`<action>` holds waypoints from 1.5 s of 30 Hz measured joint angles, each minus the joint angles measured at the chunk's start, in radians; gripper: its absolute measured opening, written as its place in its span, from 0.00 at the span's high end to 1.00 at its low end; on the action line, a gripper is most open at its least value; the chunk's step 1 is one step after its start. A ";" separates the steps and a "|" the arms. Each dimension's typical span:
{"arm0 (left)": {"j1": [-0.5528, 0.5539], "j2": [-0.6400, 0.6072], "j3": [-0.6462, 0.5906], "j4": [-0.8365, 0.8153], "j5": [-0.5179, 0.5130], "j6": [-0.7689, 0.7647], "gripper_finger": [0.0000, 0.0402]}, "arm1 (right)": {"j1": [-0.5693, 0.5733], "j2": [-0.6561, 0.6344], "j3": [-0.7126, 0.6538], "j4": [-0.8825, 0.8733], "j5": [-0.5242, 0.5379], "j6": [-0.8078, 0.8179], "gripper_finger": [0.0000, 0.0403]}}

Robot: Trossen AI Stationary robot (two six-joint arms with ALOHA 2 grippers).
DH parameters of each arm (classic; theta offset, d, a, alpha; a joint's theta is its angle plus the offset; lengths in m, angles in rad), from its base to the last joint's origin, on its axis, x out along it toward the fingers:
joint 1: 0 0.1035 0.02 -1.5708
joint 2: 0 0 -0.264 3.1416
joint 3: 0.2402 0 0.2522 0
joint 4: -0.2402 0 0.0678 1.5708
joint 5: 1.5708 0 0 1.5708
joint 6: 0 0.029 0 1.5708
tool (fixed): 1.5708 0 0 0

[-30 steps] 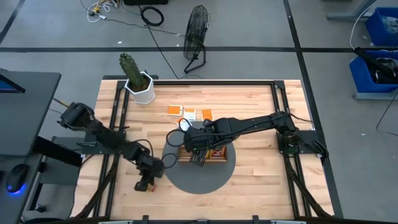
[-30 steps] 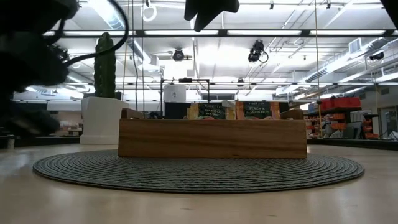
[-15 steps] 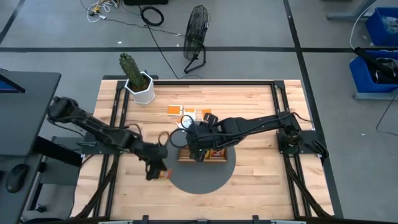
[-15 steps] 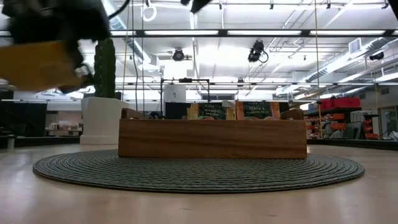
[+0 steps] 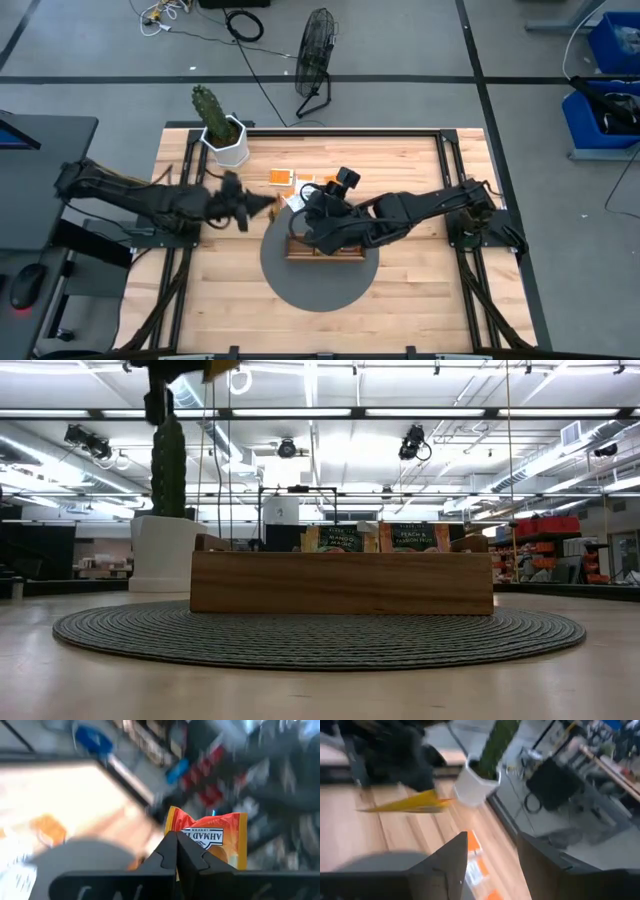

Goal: Pick & Place Tea
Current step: Put the yellow tea bag into the middle section of the wooden organizer

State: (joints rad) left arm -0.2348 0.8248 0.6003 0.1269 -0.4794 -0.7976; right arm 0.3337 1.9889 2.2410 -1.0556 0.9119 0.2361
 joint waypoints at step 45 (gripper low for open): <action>0.049 -0.013 -0.001 0.702 -0.511 0.202 1.00 | -0.235 0.095 0.001 0.792 -0.355 -0.236 0.56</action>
State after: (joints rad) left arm -0.1860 0.8120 0.5991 0.8291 -0.9902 -0.5961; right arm 0.0987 2.0834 2.2421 -0.2638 0.5566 0.0002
